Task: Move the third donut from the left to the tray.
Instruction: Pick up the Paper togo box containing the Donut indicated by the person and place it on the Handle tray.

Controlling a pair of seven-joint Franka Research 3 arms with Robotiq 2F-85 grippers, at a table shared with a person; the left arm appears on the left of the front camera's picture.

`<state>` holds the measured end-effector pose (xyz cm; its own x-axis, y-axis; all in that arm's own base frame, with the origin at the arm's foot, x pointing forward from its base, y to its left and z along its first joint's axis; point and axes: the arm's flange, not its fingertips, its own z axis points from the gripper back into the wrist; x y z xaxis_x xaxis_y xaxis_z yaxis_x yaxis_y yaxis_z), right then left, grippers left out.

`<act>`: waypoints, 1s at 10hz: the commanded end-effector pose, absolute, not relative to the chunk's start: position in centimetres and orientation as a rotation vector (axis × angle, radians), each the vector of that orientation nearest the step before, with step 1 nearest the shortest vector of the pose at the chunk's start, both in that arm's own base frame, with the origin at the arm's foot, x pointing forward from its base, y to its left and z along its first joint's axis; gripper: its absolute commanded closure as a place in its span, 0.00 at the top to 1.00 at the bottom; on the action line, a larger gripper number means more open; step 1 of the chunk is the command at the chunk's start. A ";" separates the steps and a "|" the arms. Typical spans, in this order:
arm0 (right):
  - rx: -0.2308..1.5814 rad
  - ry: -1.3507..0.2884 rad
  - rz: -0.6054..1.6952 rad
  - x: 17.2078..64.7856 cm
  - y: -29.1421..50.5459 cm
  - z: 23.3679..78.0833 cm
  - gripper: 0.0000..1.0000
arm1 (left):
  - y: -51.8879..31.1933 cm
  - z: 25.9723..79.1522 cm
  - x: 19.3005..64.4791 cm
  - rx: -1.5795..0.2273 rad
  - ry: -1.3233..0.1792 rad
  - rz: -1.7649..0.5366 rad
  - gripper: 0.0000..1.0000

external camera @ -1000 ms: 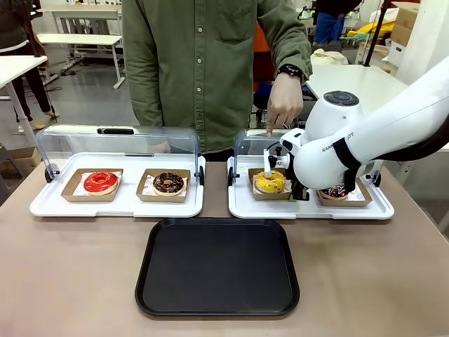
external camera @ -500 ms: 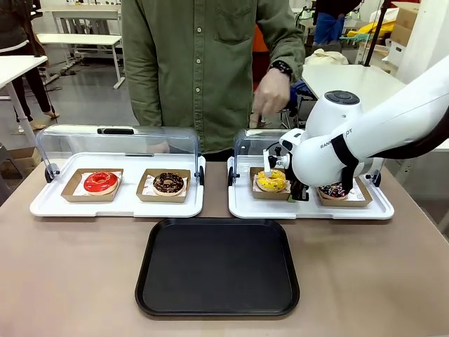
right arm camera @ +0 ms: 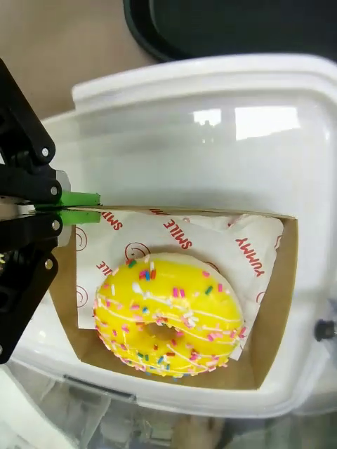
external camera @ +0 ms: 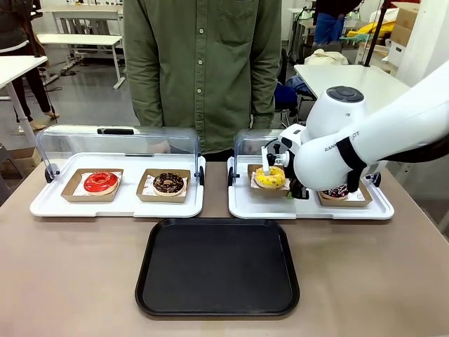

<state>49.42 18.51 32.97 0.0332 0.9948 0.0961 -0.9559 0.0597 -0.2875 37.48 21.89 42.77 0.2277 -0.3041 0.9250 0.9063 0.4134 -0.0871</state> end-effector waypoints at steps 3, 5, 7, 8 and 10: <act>-0.252 -0.411 1.454 42.6 19.2 37.7 0.02 | 21.8 43.0 37.4 -0.745 -1.011 -0.956 1.00; -0.212 -0.421 1.417 40.2 20.5 38.5 0.02 | 21.8 43.0 37.4 -0.745 -1.011 -0.956 1.00; -0.185 -0.423 1.418 37.1 22.2 38.7 0.02 | 21.8 43.0 37.4 -0.745 -1.011 -0.956 1.00; -0.173 -0.421 1.433 35.4 23.4 38.5 0.02 | 21.8 43.0 37.4 -0.745 -1.011 -0.956 1.00; -0.155 -0.423 1.450 32.9 25.6 37.8 0.02 | 21.8 43.0 37.4 -0.745 -1.011 -0.956 1.00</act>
